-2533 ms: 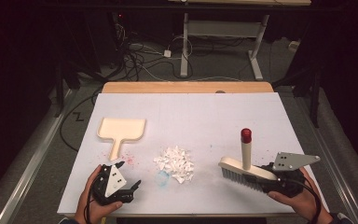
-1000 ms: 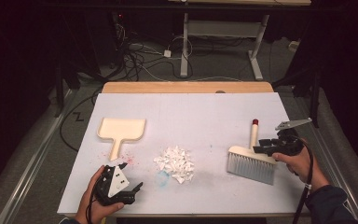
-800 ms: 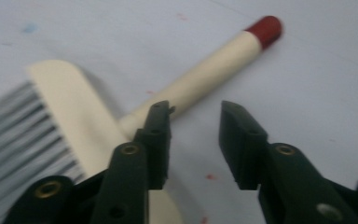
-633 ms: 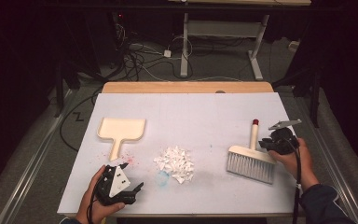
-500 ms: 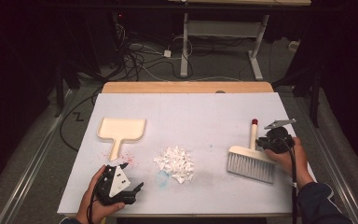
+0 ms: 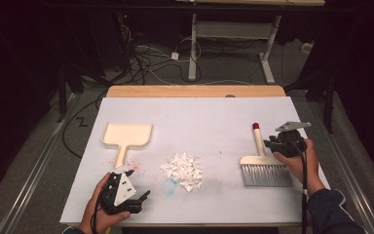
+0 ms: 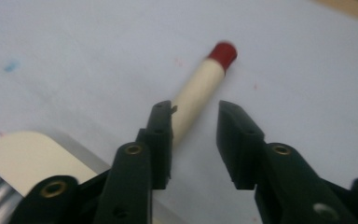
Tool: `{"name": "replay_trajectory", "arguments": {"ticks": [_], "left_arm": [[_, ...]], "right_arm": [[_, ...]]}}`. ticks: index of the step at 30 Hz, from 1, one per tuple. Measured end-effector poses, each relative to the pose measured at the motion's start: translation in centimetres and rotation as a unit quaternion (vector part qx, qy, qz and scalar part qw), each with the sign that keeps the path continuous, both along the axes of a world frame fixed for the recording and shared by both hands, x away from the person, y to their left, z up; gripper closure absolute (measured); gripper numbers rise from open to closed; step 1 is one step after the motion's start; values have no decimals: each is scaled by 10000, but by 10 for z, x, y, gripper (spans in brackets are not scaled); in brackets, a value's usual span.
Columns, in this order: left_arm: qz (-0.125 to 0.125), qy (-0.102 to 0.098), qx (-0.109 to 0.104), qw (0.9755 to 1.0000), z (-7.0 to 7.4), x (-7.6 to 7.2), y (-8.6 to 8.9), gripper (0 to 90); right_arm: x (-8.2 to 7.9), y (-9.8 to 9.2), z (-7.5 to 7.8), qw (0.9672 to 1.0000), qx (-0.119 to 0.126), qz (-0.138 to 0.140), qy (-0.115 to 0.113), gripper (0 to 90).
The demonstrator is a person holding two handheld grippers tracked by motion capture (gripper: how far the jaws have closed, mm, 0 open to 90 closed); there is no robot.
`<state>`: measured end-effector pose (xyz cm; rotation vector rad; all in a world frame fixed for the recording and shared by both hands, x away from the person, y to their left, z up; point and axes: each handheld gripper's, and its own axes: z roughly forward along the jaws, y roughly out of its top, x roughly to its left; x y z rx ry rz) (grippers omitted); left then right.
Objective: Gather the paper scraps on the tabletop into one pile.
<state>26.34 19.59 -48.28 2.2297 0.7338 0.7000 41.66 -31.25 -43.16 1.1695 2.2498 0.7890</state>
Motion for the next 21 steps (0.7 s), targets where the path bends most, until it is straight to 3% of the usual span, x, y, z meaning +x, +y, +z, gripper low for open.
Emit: {"name": "replay_trajectory", "arguments": {"ticks": [3,6,11,15,21], "left_arm": [[18,-1,6,10000,0,0,0,165],[29,-1,12,10000,0,0,1,164],[77,-16,-9,10000,1,0,2,165],[90,-26,29,10000,1,0,1,164],[94,-73,75,9999,1,0,-1,164]], "right_arm": [[-6,4,12,9992,161,106,-350,581],[-19,10,25,9958,257,294,-831,495],[-48,14,43,9850,516,583,-1541,368],[-71,9,51,9766,748,732,-1879,309],[-97,5,52,9693,678,754,-2239,246]]}}
